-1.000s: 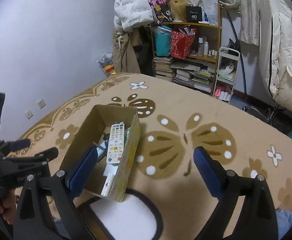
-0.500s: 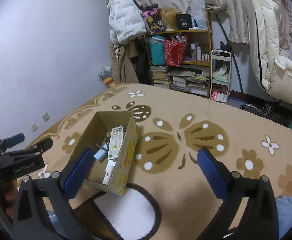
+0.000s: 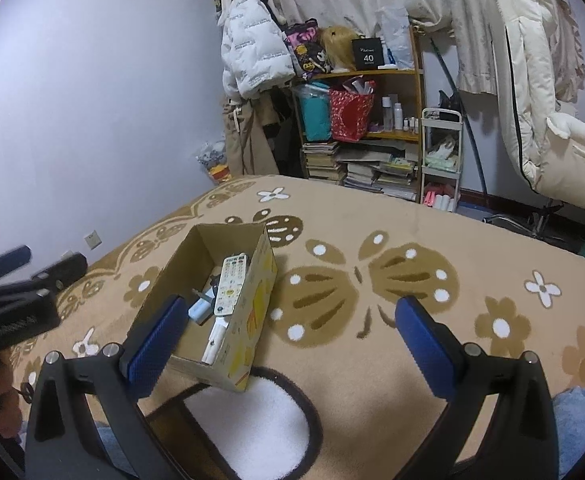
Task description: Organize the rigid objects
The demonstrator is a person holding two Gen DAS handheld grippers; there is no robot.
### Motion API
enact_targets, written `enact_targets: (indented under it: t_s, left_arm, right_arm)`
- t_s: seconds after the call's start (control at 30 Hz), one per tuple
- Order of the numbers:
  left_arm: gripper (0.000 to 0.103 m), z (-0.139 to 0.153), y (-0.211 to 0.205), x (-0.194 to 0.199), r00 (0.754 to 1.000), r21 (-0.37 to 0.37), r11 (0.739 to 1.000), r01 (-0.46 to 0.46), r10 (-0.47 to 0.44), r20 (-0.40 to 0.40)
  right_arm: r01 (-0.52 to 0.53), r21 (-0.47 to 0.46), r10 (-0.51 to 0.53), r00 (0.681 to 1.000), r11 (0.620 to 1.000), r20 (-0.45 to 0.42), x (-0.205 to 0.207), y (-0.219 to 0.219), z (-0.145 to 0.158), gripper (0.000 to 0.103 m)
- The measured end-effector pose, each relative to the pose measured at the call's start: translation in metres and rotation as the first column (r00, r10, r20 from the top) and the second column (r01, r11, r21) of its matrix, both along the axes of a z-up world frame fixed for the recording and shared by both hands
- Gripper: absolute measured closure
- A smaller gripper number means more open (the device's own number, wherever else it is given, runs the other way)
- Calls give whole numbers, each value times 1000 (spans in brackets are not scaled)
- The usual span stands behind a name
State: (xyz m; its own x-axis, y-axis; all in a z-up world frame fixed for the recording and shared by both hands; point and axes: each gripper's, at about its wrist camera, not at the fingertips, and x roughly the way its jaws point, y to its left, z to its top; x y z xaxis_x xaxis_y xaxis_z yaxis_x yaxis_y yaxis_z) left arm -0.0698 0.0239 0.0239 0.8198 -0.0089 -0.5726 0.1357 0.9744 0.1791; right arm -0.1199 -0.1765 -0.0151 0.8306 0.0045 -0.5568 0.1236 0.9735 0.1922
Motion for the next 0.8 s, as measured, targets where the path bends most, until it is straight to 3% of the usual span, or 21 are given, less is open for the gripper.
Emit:
enact_targets:
  t_s: [0.27,0.43,0.6,0.8]
  left_arm:
    - [1,-5,5,-5,1000,-48,999,-3,4,19]
    - [1,-9,1,-6,999,-46,999,12,-10,34]
    - [1,-14,-6,-7,998,-57,997,44,-42,42]
    - [1,-22,-13,-3,999,-16,999,44,-44,20]
  right_arm:
    - [43,6,-43,999,999,13,-9,-9,-6,0]
    - [69,72,-70,997,995,20,-13,-20,-12,0]
    - [73,53,-75,997,996,35,-13,-17,-12,0]
    - [68,19,-68,997,998,32,-10,-12,-14,0]
